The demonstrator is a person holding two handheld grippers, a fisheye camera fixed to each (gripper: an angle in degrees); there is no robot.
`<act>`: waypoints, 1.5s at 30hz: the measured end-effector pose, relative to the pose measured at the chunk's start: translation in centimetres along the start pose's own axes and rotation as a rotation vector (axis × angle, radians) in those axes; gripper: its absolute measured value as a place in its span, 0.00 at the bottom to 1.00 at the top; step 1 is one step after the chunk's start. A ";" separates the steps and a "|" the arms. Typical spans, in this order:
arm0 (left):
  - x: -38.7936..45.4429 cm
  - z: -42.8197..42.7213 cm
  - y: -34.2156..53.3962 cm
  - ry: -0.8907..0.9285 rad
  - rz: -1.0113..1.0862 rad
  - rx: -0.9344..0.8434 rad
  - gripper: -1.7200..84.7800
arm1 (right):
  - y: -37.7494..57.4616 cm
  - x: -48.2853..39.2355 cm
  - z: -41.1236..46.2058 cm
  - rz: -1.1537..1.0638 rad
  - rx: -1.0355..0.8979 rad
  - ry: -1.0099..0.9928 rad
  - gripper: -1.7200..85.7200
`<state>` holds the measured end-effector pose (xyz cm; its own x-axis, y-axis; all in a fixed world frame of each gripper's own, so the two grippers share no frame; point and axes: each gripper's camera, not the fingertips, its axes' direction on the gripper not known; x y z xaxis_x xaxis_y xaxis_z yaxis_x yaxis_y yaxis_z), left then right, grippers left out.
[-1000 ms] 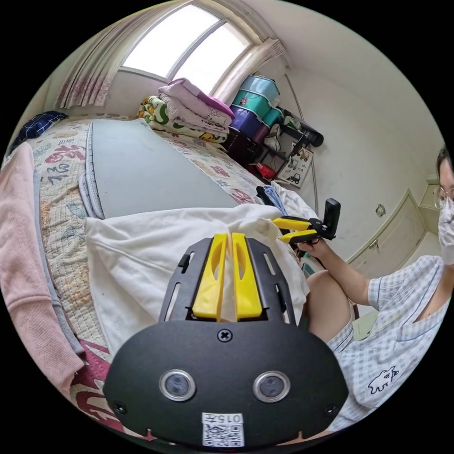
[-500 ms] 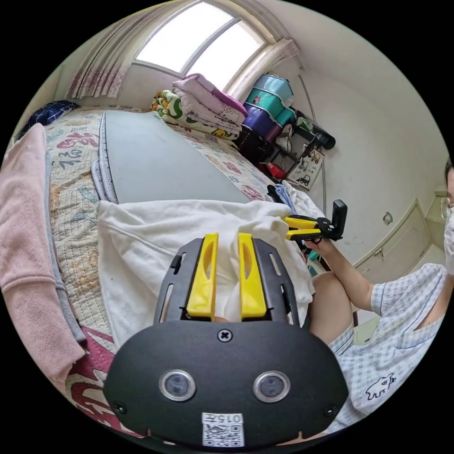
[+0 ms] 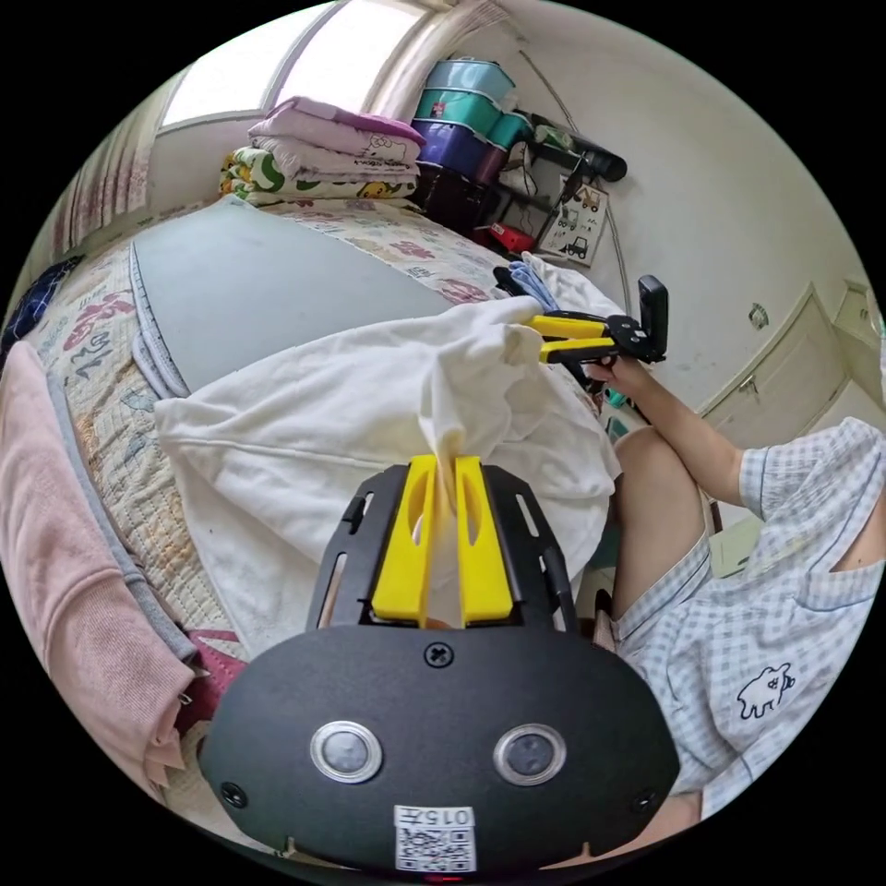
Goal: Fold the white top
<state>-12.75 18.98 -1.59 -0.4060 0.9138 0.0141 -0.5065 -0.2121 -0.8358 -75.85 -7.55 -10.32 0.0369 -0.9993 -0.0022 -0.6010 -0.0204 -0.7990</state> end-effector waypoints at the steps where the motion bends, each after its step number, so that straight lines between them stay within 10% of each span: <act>1: -0.3 -0.4 0.5 -0.007 -0.018 0.018 0.05 | 0.0 0.1 -0.6 0.012 0.009 0.007 0.17; 15: 0.2 -5.8 3.0 0.011 -0.017 0.129 0.04 | -3.9 3.0 -7.7 0.016 0.059 -0.052 0.02; 20: -4.4 -15.2 -6.3 -0.215 -0.190 0.485 0.06 | -21.9 13.5 -15.2 0.255 0.257 0.109 0.04; 25: -4.0 -19.8 -8.6 -0.279 -0.364 0.690 0.15 | -31.3 18.0 -20.1 0.423 0.292 -0.162 0.12; 30: 0.1 -19.4 2.3 -0.092 -0.192 0.478 0.16 | -22.1 14.2 -23.1 0.341 0.189 -0.361 0.17; 37: 0.8 -17.6 23.6 -0.242 -0.482 0.228 0.16 | -0.3 14.5 -26.6 0.763 0.033 -0.377 0.17; 45: 1.5 -14.1 27.2 -0.287 -0.581 0.100 0.17 | 2.6 12.1 -28.5 0.859 -0.115 -0.368 0.18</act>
<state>-16.41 19.44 -32.01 -0.2247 0.7631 0.6059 -0.7672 0.2448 -0.5929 -99.70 -20.61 4.68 -0.2177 -0.6018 -0.7684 -0.6140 0.6964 -0.3715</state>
